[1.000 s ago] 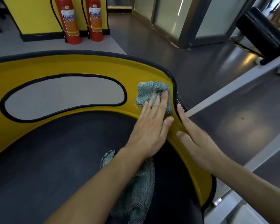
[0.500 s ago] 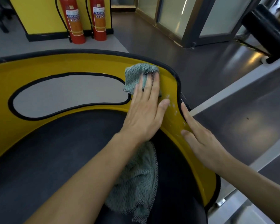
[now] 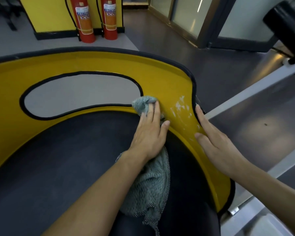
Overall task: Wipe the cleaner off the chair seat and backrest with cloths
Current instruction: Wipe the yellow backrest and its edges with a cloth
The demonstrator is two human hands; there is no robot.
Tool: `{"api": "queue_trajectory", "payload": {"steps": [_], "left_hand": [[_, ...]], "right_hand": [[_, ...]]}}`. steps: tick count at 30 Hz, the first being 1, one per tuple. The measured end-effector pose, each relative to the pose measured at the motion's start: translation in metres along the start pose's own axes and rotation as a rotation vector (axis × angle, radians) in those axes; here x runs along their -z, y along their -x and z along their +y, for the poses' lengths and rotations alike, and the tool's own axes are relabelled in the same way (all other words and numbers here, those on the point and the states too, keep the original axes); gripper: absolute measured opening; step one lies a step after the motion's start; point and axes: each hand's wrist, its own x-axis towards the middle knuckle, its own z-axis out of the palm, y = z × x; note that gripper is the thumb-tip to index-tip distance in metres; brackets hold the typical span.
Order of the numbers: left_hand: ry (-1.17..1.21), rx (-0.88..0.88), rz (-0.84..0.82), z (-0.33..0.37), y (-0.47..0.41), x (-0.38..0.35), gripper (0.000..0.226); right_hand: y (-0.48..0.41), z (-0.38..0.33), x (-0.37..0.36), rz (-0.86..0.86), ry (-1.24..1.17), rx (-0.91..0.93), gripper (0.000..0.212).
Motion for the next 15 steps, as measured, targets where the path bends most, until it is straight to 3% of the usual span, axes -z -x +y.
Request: {"api": "queue_trajectory", "payload": {"steps": [6,9,13,15], "left_hand": [[-0.095,-0.18,0.224,0.026,-0.023,0.034,0.068],[-0.066,-0.143,0.291,0.031,-0.029,0.036,0.065],[0.206,0.094,0.101,0.02,-0.009,0.001,0.066],[0.219,0.179,-0.008,0.014,-0.002,-0.012,0.067]], "right_hand": [[0.0,-0.002,0.001,0.013,0.003,0.0,0.065],[0.0,-0.003,0.001,0.0,-0.016,-0.002,0.066],[0.001,-0.005,0.001,0.004,-0.031,0.008,0.069],[0.001,-0.004,0.0,0.007,-0.037,0.009,0.066]]}}
